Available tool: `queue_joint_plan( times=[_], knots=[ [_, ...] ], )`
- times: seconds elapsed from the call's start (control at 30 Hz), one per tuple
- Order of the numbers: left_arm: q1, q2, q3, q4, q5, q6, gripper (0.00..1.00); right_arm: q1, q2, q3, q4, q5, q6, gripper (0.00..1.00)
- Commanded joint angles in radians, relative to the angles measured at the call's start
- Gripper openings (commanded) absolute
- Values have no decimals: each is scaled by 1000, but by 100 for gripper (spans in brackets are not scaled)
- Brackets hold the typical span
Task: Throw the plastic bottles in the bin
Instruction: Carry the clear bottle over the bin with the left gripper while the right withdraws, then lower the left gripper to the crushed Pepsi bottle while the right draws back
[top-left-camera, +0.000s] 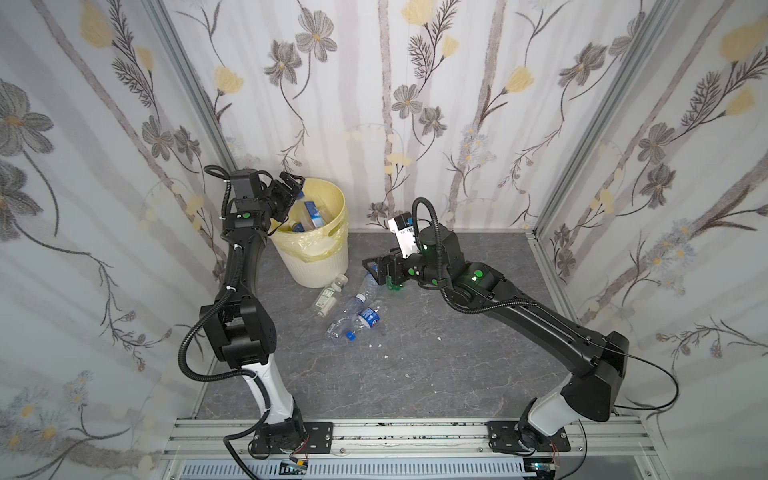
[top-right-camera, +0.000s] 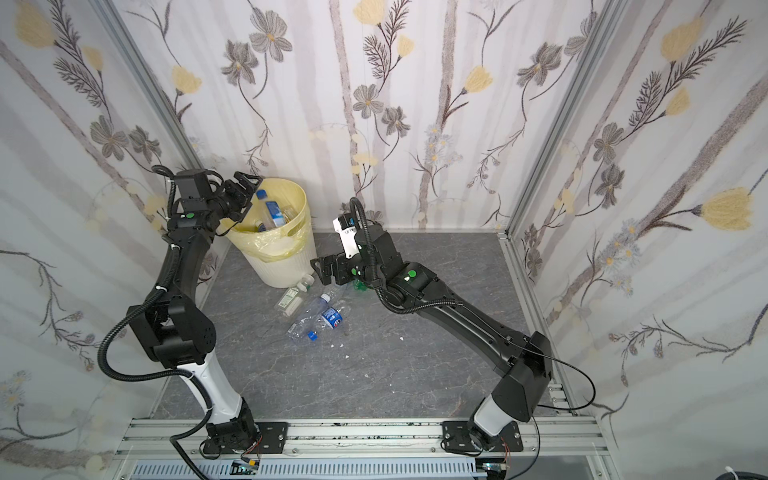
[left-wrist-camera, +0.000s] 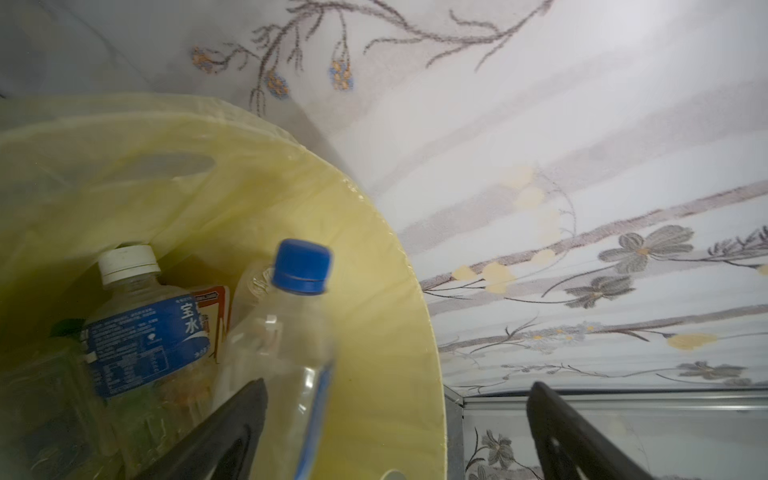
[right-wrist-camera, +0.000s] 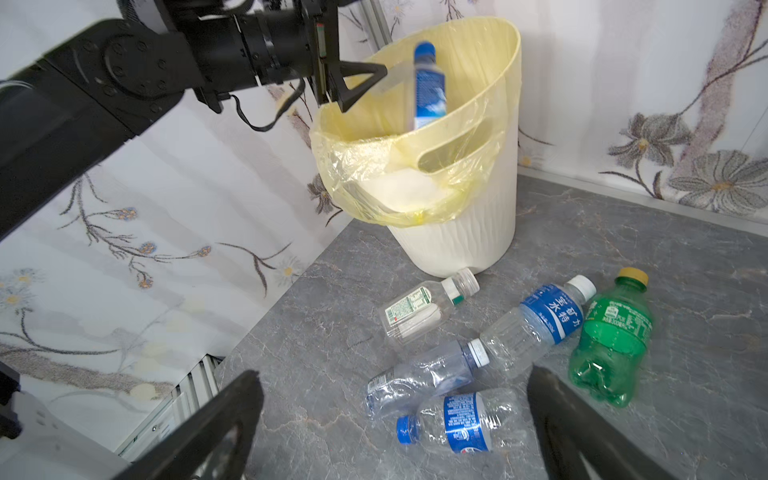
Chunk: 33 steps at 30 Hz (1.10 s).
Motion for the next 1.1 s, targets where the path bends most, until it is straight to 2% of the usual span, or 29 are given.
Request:
queue_joint_plan(
  times=[0.0,0.3,0.5,0.73,0.97,1.07],
  knots=[
    [-19,-94,2,41,2,58,100,-2,-22,-43,61,26,18,100],
    [-78,-258,-139,36,-41,86,100,-2,0,-66,64,17,29,100],
    [-192,-342,-260,34,-71,115,100,-3,-10,-128,63,62,64,100],
    [-319,-445,-476,34,-114,152,100,-26,-84,-269,82,78,95,100],
    [-474,-510,-641,10,-246,259,100,-34,-186,-407,100,93,119,100],
    [-511,-524,-710,-13,-309,301,100,-35,-215,-449,100,102,124,100]
  ],
)
